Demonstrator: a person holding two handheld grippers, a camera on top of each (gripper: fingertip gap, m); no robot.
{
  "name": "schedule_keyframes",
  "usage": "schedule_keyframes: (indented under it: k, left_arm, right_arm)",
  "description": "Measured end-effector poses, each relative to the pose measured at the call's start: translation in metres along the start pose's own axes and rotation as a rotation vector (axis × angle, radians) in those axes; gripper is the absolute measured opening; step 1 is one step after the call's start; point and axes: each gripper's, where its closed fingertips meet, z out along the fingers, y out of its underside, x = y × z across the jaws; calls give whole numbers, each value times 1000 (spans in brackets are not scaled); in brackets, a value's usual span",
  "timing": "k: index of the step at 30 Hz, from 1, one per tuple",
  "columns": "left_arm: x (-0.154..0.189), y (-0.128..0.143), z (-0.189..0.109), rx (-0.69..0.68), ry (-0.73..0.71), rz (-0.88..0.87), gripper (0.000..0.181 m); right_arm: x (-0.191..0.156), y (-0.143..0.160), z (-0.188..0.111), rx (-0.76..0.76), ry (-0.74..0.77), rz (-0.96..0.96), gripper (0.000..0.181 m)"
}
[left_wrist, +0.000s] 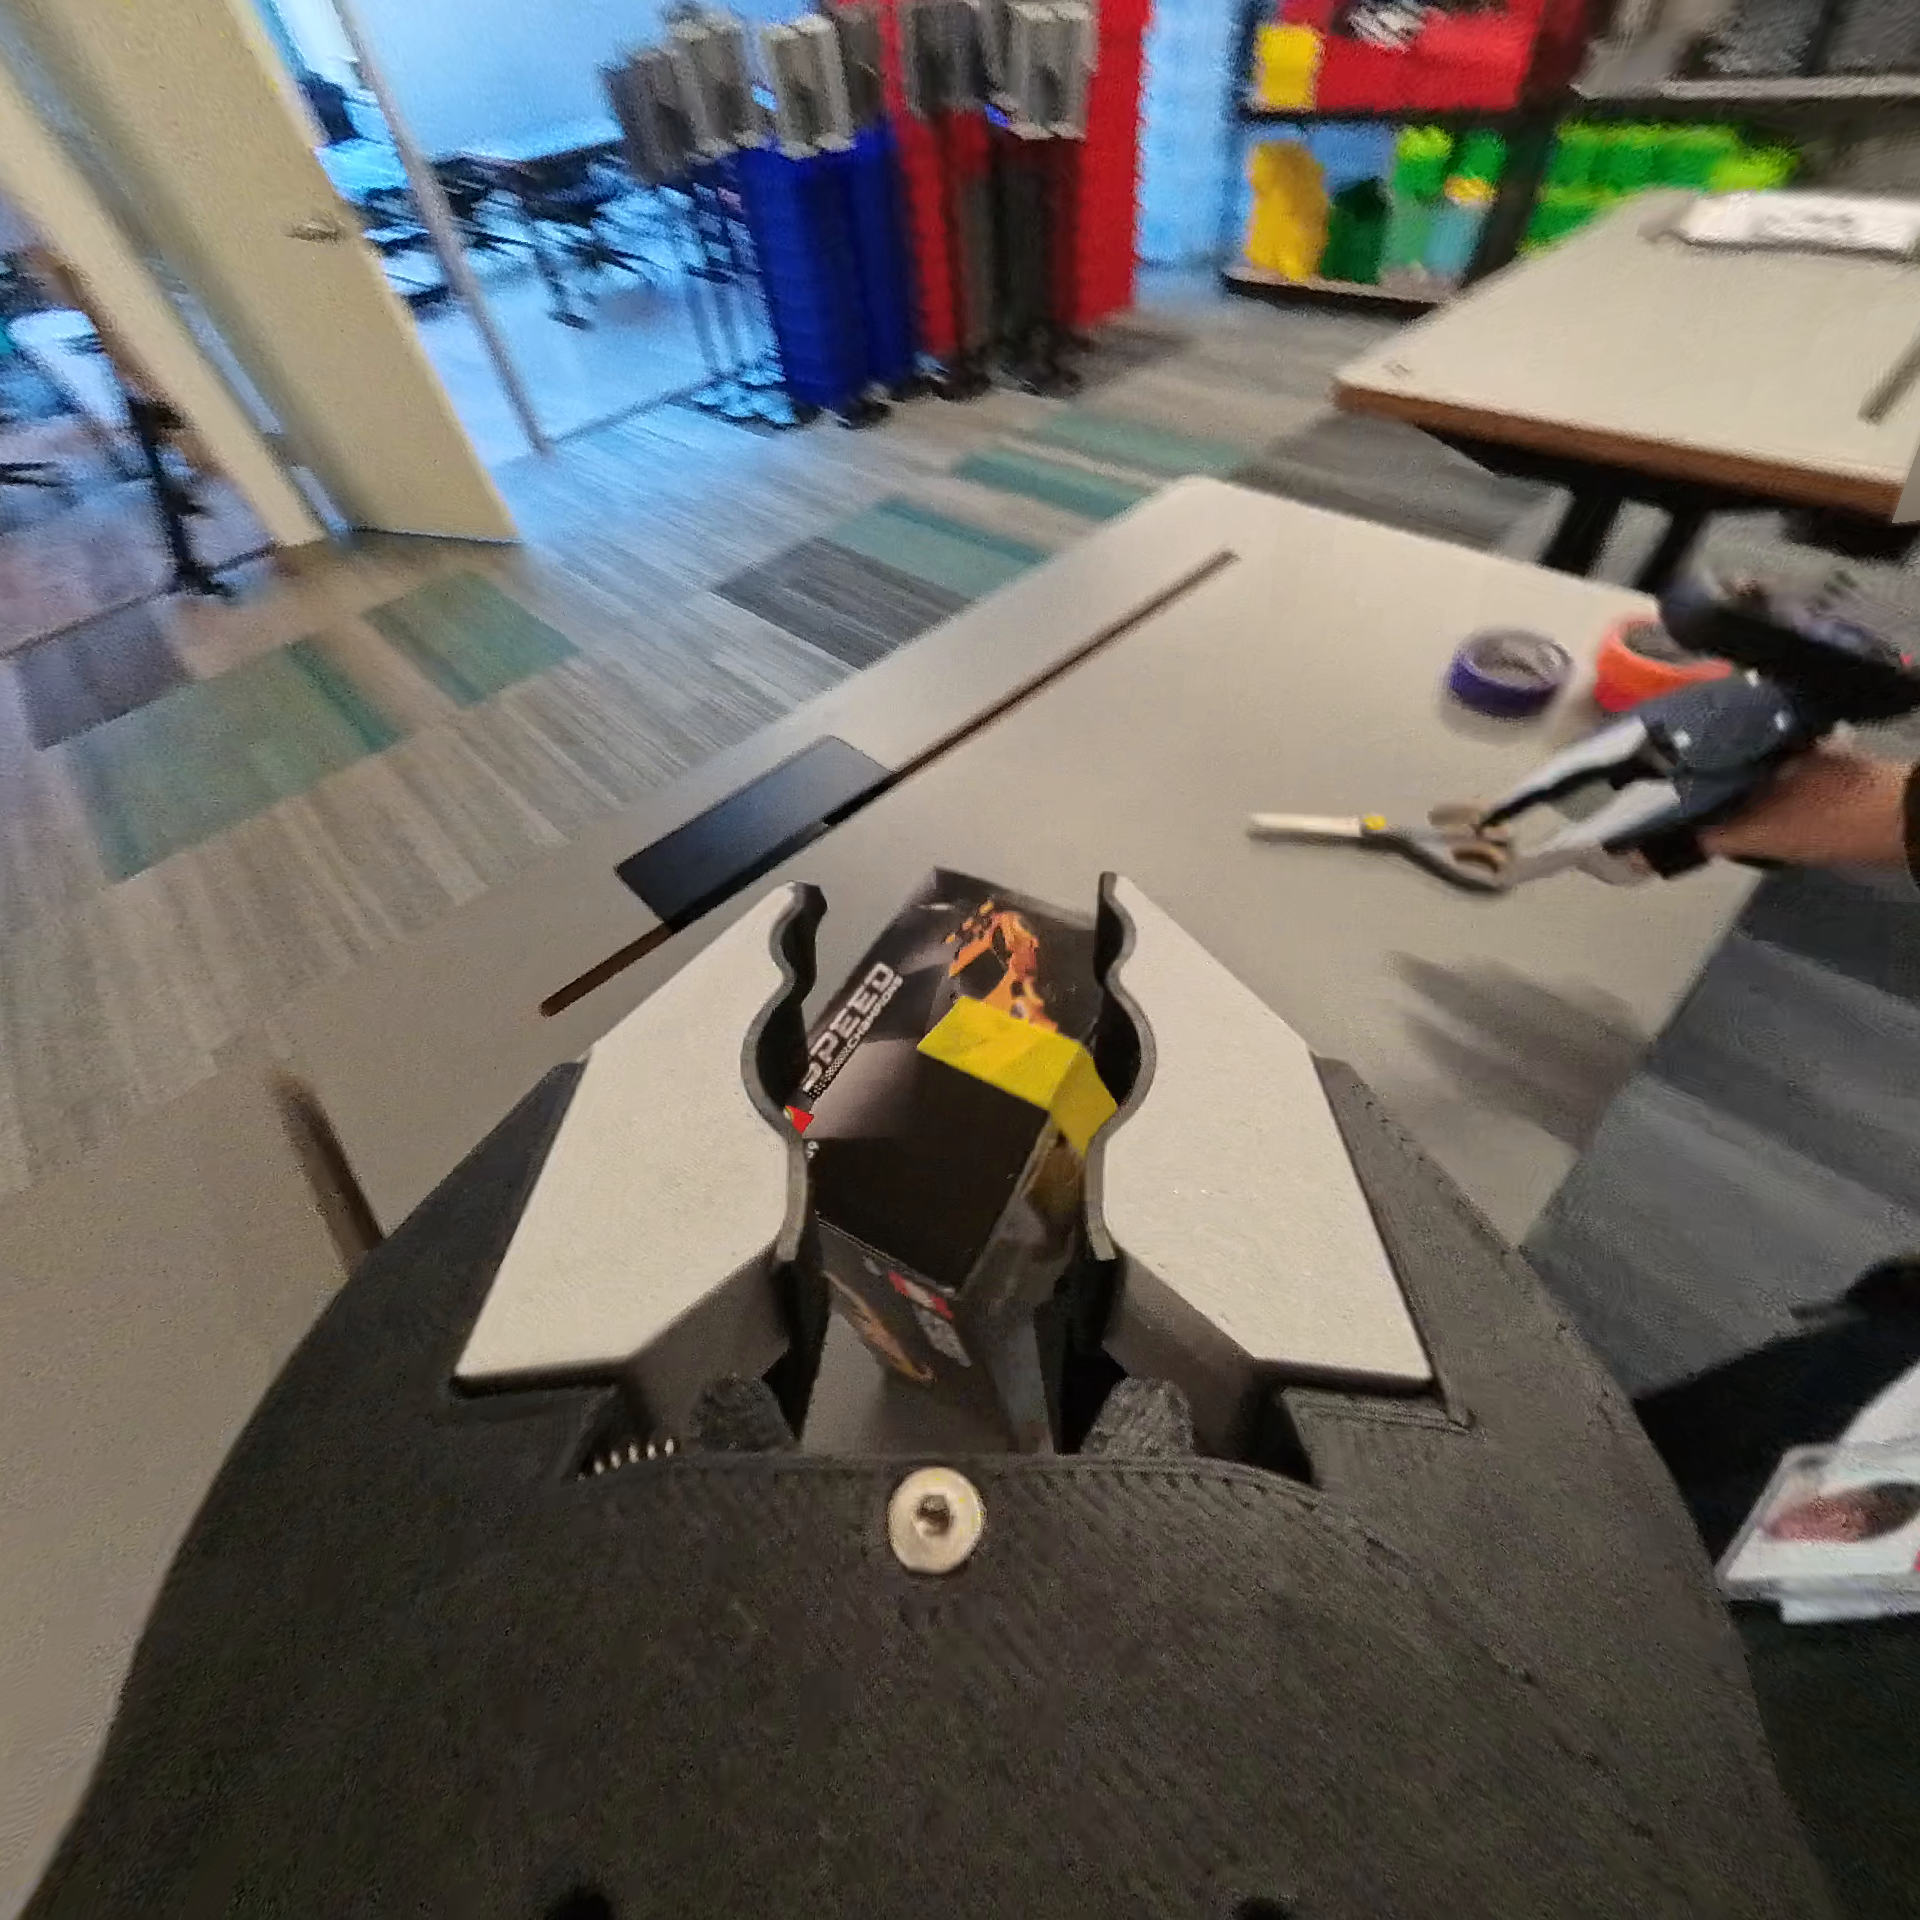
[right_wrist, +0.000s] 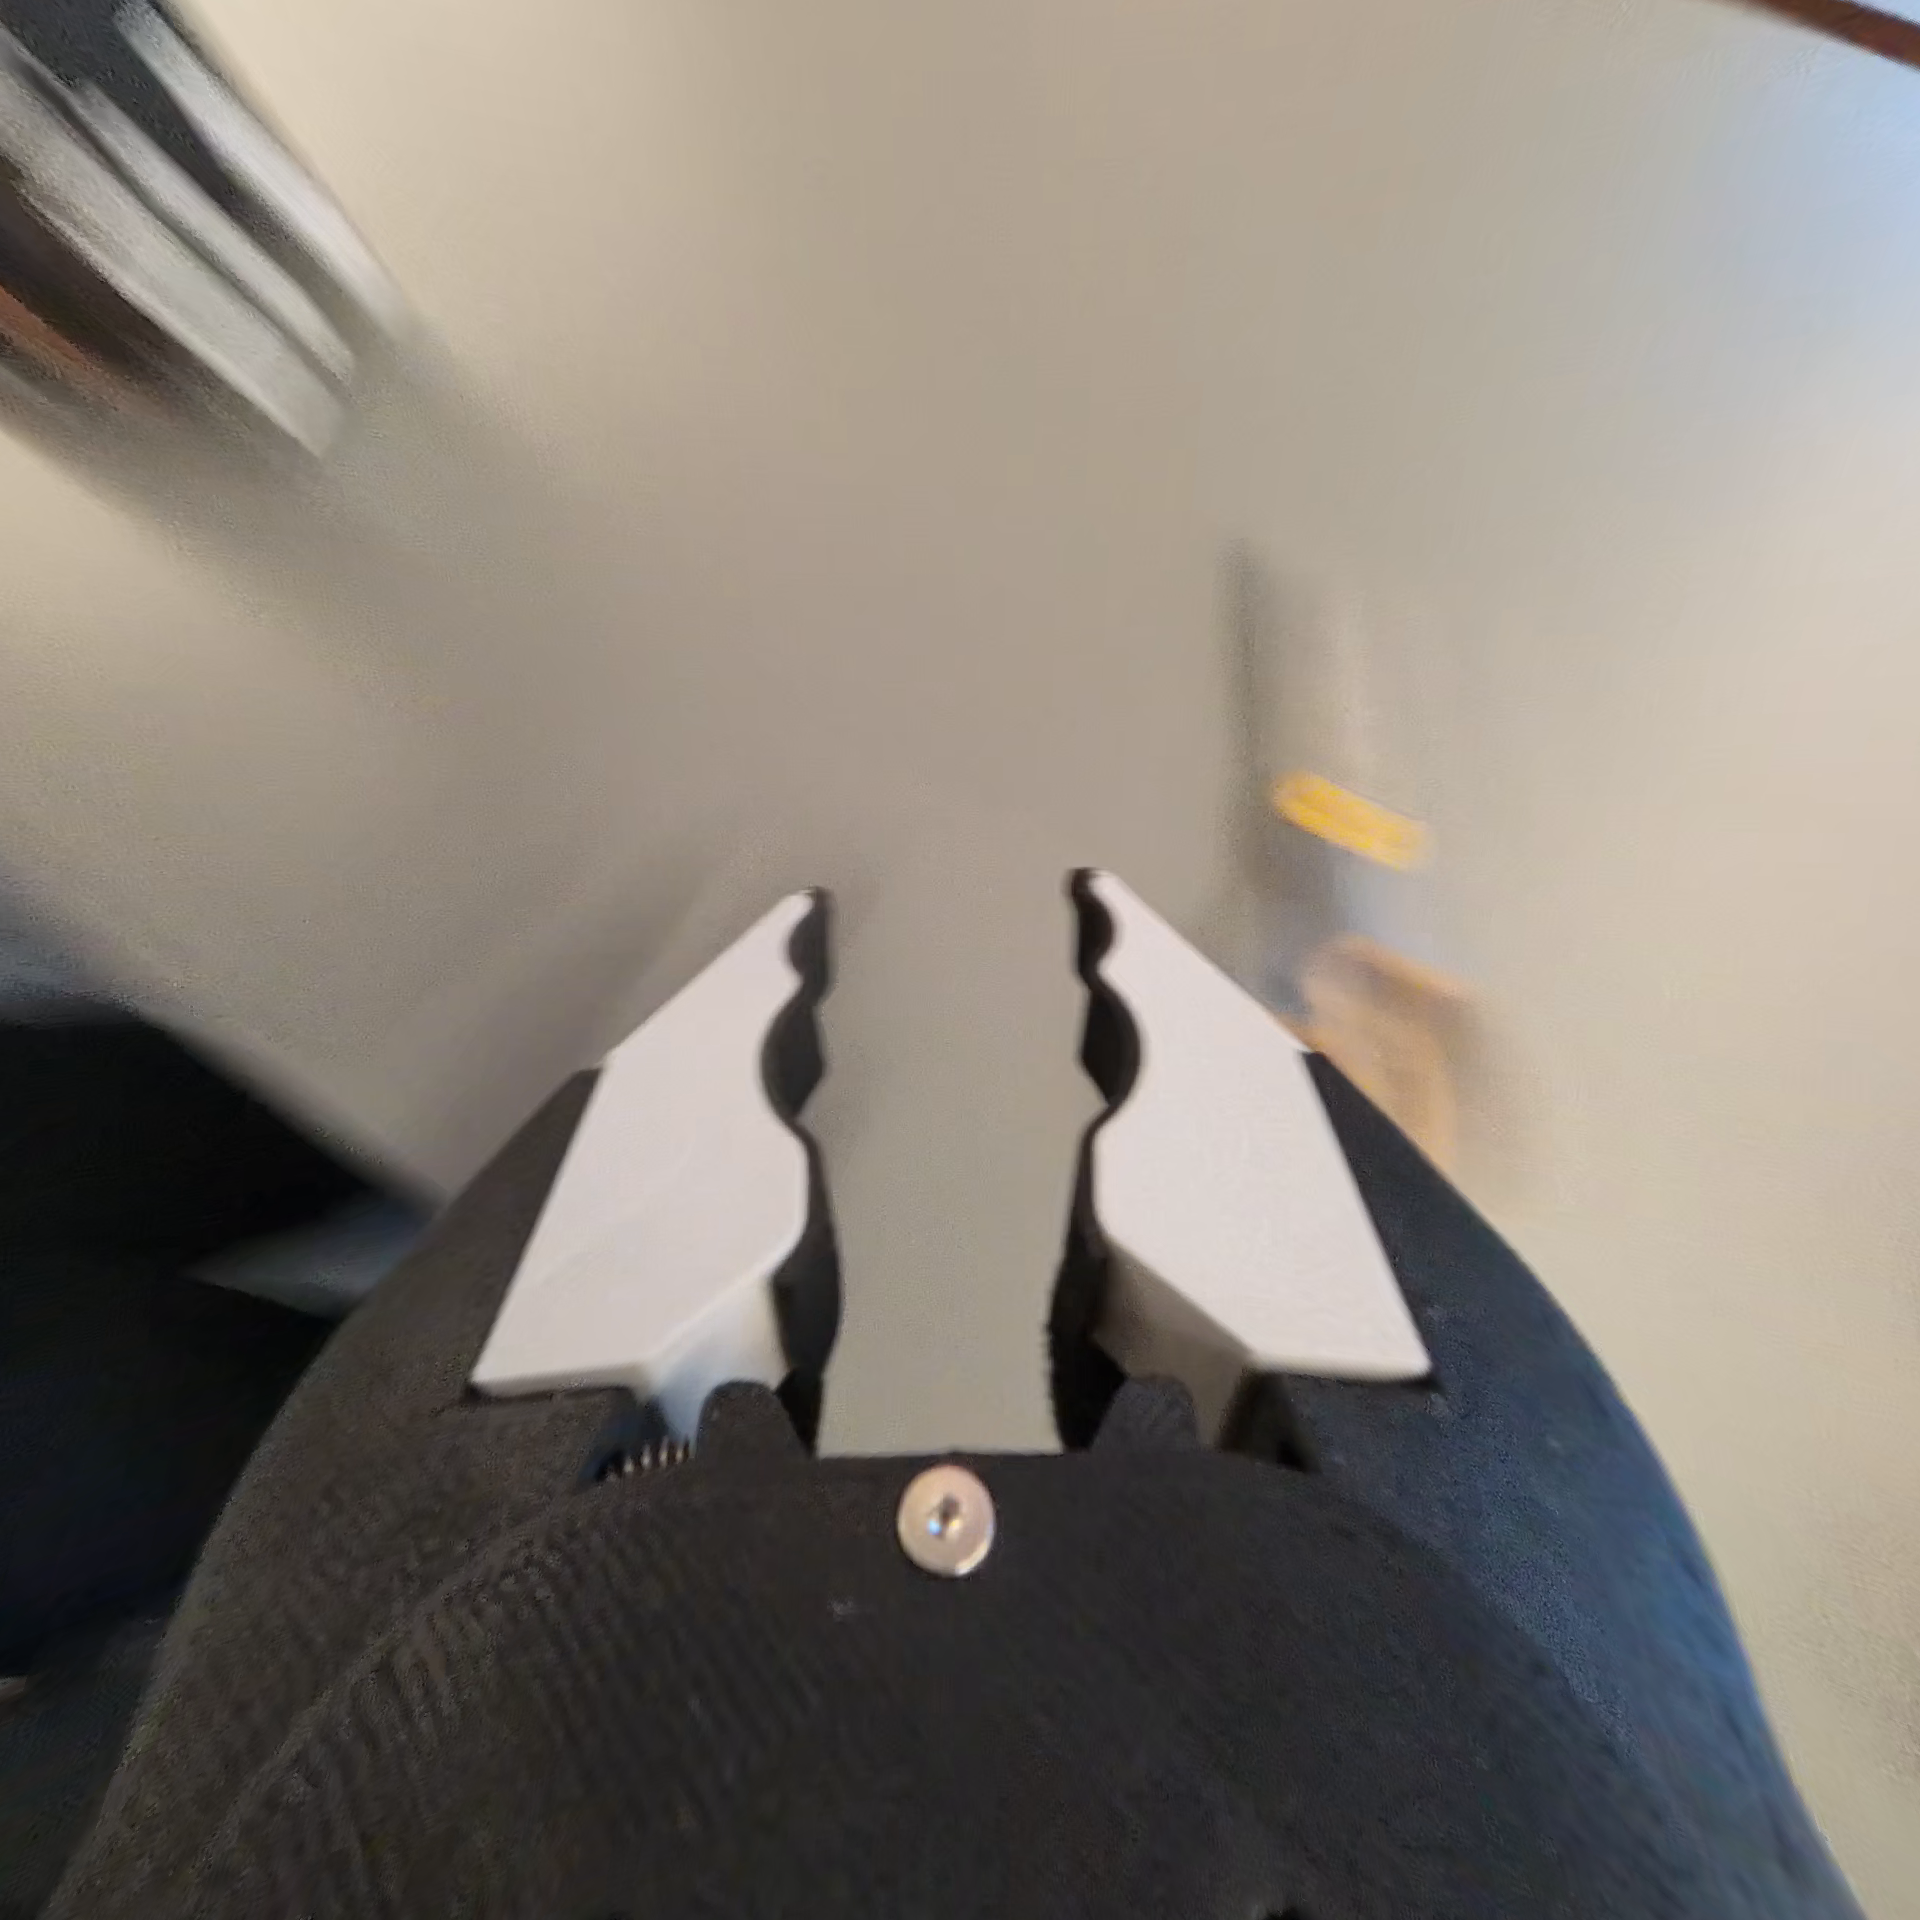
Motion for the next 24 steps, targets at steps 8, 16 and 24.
schedule_keyframes:
  k: [8,16,24]
  left_arm:
    - [79,-16,-34,-9,-280,-70,45]
    - [117,18,-40,-93,-355,-230,45]
    - [147,31,-24,-64,-310,-350,44]
  right_arm:
    - [87,61,24,-208,-68,9,31]
    - [84,46,47,-149,-103,-30,10]
    - [91,42,36,-187,-39,-63,25]
